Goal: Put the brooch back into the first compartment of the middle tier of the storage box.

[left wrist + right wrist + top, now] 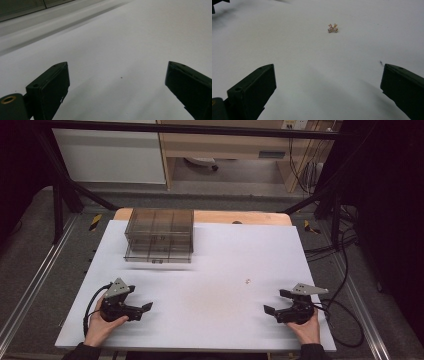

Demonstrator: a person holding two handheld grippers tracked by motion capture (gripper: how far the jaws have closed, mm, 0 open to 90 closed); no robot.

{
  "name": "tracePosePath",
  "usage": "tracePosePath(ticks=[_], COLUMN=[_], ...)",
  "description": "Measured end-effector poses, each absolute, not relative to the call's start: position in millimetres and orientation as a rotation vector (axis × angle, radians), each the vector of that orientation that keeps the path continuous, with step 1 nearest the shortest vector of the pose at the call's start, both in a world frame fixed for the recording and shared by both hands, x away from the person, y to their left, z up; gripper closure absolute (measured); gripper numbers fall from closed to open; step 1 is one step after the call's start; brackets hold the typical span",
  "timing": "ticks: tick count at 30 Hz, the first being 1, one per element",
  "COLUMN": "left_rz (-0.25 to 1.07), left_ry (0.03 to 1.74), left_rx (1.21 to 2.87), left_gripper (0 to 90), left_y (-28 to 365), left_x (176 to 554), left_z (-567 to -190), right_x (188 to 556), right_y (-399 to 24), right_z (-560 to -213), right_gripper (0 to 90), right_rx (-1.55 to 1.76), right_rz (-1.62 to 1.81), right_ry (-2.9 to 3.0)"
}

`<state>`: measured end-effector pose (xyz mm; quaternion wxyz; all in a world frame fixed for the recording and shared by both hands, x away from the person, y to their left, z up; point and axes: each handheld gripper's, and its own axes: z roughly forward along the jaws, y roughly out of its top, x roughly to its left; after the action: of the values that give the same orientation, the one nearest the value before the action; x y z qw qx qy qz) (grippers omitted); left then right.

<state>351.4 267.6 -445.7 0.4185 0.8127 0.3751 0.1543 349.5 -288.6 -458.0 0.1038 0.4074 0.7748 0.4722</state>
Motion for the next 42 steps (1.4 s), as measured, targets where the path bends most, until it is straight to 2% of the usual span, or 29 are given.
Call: tracePosePath(ticks=[25,42], left_rz=[0.366,0.339], left_ry=[0.904,0.836], left_rx=[2.079,2.113], left_gripper=[5.6,5.7], left_y=[236,191], left_x=[354,367], left_z=[-442,-434], right_x=[349,349], right_y=[-288,-288], right_z=[-457,-457], right_gripper=[0.5,0.5], right_rx=[1.189,1.188], right_rz=[1.383,1.376], right_ry=[2.289,2.293])
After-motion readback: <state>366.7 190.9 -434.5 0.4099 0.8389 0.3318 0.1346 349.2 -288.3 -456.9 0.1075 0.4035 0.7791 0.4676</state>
